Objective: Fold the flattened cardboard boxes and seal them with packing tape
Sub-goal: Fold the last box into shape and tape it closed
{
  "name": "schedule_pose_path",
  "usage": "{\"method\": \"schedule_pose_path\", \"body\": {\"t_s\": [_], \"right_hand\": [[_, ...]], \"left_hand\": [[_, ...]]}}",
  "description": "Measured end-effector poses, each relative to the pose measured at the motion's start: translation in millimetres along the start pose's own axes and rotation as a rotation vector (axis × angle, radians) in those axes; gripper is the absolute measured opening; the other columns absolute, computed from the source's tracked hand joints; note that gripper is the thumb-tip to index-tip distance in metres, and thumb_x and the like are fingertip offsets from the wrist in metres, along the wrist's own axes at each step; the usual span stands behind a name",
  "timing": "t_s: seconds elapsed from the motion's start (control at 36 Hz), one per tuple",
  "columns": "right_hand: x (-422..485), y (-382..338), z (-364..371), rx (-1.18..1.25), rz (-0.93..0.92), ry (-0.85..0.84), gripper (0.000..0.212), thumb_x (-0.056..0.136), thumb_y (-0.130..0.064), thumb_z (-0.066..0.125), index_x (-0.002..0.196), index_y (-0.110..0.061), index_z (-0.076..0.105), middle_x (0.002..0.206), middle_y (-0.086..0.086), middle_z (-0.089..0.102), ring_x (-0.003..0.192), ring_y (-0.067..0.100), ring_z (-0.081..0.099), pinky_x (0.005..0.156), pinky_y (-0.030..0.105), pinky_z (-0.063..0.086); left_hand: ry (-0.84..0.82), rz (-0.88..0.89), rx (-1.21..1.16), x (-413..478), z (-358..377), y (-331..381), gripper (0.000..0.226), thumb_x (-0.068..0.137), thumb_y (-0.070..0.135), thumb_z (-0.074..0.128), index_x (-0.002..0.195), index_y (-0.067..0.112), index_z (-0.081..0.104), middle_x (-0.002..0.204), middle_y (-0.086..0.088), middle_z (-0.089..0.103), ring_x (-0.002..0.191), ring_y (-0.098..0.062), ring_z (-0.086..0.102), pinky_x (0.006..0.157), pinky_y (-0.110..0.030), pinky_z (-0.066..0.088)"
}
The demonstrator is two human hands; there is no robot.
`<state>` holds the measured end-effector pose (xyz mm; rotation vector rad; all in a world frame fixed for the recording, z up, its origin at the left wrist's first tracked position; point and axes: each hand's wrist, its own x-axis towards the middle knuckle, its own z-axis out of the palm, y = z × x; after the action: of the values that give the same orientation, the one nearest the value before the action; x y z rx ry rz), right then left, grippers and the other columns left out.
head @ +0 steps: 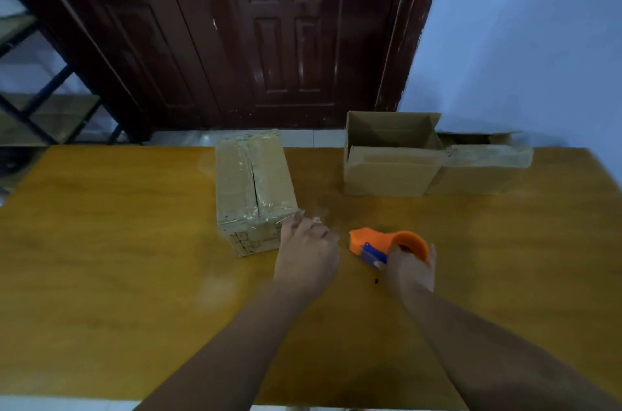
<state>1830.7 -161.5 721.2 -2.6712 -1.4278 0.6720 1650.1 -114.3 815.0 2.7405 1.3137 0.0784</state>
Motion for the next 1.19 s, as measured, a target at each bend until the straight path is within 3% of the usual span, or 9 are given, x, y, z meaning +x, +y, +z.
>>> {"method": "schedule_pose_path", "body": {"t_s": [0.17,0.31,0.42,0.58,0.75,0.83,0.97,1.08,1.19], "right_hand": [[-5.7,17.3,16.4,-0.173,-0.098,0.131,0.076,0.092,-0.050,0.050,0.151,-0.021,0.012,0.131,0.004,0.053,0.123,0.026,0.042,0.101,0.039,0.035],[-1.8,23.3,19.8,-0.179,-0.261,0.049,0.067,0.095,-0.046,0.049,0.150,-0.039,0.013,0.129,0.011,0.045,0.116,0.029,0.040,0.087,0.038,0.044],[3.3,29.2,20.4,-0.032,-0.288,-0.023,0.073,0.091,-0.042,0.059,0.151,-0.036,0.018,0.129,0.013,0.046,0.116,0.030,0.044,0.093,0.038,0.042],[3.0,34.7,10.1,0.174,-0.318,-0.072,0.068,0.092,-0.049,0.054,0.150,-0.024,0.027,0.141,0.012,0.044,0.128,0.028,0.039,0.104,0.037,0.035],[2.9,44.0,4.4,0.078,-0.368,-0.098,0.070,0.092,-0.048,0.055,0.150,-0.024,0.024,0.146,0.010,0.038,0.133,0.027,0.032,0.109,0.038,0.026],[-0.4,57.0,3.1,-0.150,-0.439,0.019,0.069,0.092,-0.042,0.054,0.151,-0.025,0.021,0.143,0.006,0.045,0.132,0.024,0.038,0.115,0.036,0.012],[-2.5,69.2,-1.5,-0.170,-0.411,0.060,0.059,0.092,-0.021,0.051,0.146,-0.028,0.028,0.133,0.002,0.054,0.125,0.022,0.044,0.115,0.038,0.017],[-2.6,68.0,-6.8,-0.140,-0.434,0.061,0.073,0.080,-0.020,0.058,0.147,-0.024,0.031,0.134,0.005,0.047,0.130,0.027,0.037,0.118,0.045,0.011],[-0.6,57.0,-16.4,-0.063,-0.417,0.145,0.071,0.072,-0.023,0.056,0.141,-0.023,0.040,0.129,0.009,0.044,0.121,0.031,0.036,0.104,0.047,0.023]], "left_hand": [[-0.105,0.037,-0.005,-4.8,12.6,1.3,0.035,0.098,0.028,0.033,0.111,0.022,0.065,0.115,0.005,0.061,0.115,-0.020,0.043,0.098,-0.037,0.026],[-0.185,0.078,-0.046,-0.5,23.8,11.1,0.035,0.098,0.023,0.036,0.126,0.021,0.056,0.123,0.000,0.059,0.121,-0.022,0.041,0.101,-0.038,0.030],[-0.375,0.131,-0.085,8.7,45.7,21.4,0.054,0.095,0.011,0.039,0.148,0.020,0.028,0.156,-0.002,0.026,0.141,-0.024,0.024,0.114,-0.044,0.020],[-0.465,0.210,0.064,26.2,81.3,37.1,0.068,0.097,0.009,0.036,0.152,0.013,-0.004,0.160,-0.002,-0.010,0.147,-0.021,0.001,0.117,-0.043,0.010],[-0.364,0.189,0.032,34.8,94.5,38.6,0.062,0.097,0.003,0.035,0.152,0.012,0.008,0.160,-0.006,0.008,0.146,-0.024,0.015,0.118,-0.037,0.009],[-0.320,0.164,0.031,40.5,91.7,39.2,0.058,0.098,0.003,0.034,0.151,0.012,0.016,0.159,-0.006,0.016,0.142,-0.027,0.024,0.116,-0.035,0.017],[-0.247,0.180,0.069,49.4,88.3,45.8,0.049,0.095,0.005,0.039,0.144,0.011,0.035,0.151,-0.007,0.035,0.132,-0.029,0.041,0.103,-0.038,0.039],[-0.203,0.224,0.123,53.2,84.4,45.0,0.041,0.093,0.006,0.041,0.134,0.012,0.047,0.141,-0.005,0.048,0.121,-0.026,0.051,0.107,-0.035,0.032],[-0.194,0.248,0.118,54.6,80.7,47.0,0.037,0.093,0.010,0.045,0.129,0.015,0.051,0.131,-0.004,0.053,0.120,-0.026,0.048,0.112,-0.037,0.021]]}}
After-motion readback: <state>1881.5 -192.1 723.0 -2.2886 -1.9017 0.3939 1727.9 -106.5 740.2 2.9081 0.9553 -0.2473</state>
